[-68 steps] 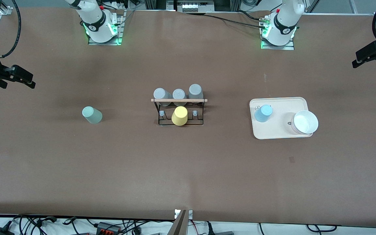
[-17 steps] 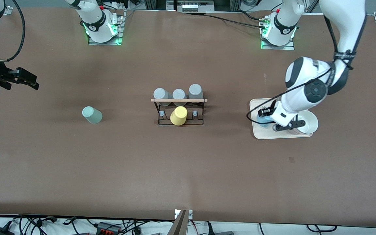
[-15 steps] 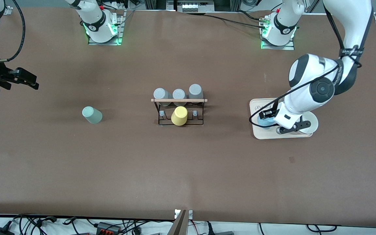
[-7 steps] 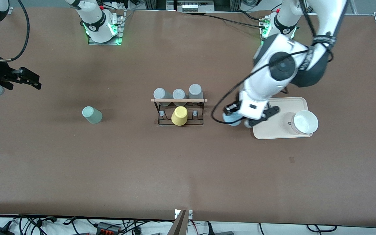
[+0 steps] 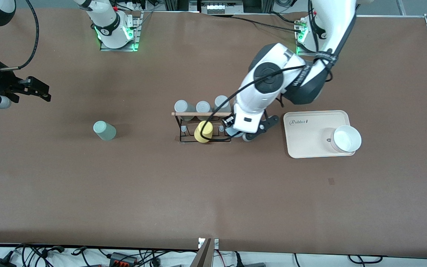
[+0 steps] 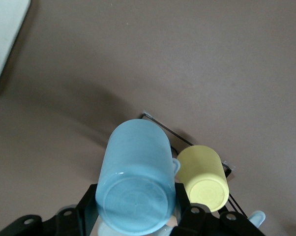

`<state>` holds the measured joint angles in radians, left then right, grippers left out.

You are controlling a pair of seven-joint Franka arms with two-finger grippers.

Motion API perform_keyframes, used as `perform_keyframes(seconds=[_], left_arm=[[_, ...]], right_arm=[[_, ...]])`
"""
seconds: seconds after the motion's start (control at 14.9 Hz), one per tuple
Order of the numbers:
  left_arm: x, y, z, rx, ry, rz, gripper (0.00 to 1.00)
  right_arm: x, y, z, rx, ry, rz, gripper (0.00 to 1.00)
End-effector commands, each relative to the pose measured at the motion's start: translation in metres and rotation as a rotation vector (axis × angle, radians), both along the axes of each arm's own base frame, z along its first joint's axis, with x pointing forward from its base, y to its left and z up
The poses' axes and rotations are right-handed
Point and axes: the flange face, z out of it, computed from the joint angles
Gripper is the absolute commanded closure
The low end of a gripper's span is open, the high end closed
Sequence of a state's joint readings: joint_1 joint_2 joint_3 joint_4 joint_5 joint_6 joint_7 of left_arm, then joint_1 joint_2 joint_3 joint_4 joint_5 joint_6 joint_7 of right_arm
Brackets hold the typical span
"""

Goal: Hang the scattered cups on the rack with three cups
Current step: 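Place the light blue cup on the rack beside the yellow cup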

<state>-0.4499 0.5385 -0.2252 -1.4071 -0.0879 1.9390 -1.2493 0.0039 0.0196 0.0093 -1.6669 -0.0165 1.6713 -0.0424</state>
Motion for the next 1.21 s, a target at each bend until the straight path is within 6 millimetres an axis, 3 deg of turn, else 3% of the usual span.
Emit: perform_keyframes(seconds=[0.0, 0.33, 0.8, 1.14], left_arm=[[0.002, -0.017, 0.005, -0.012, 0.012, 0.034, 0.61], [-0.001, -0.036, -0.010, -0.008, 0.022, 0.039, 0.61], [0.003, -0.041, -0.053, 0.005, 0.032, 0.034, 0.61], [0.005, -0.042, -0.071, 0.009, -0.005, 0.029, 0.61]], right_arm=[[0.000, 0.000, 0.001, -0.008, 0.003, 0.007, 0.00], [0.003, -0.006, -0.005, -0.009, 0.008, -0.005, 0.00], [0.009, -0.007, -0.015, -0.014, 0.023, -0.008, 0.00], [0.009, -0.007, -0.014, -0.014, 0.017, -0.008, 0.00]])
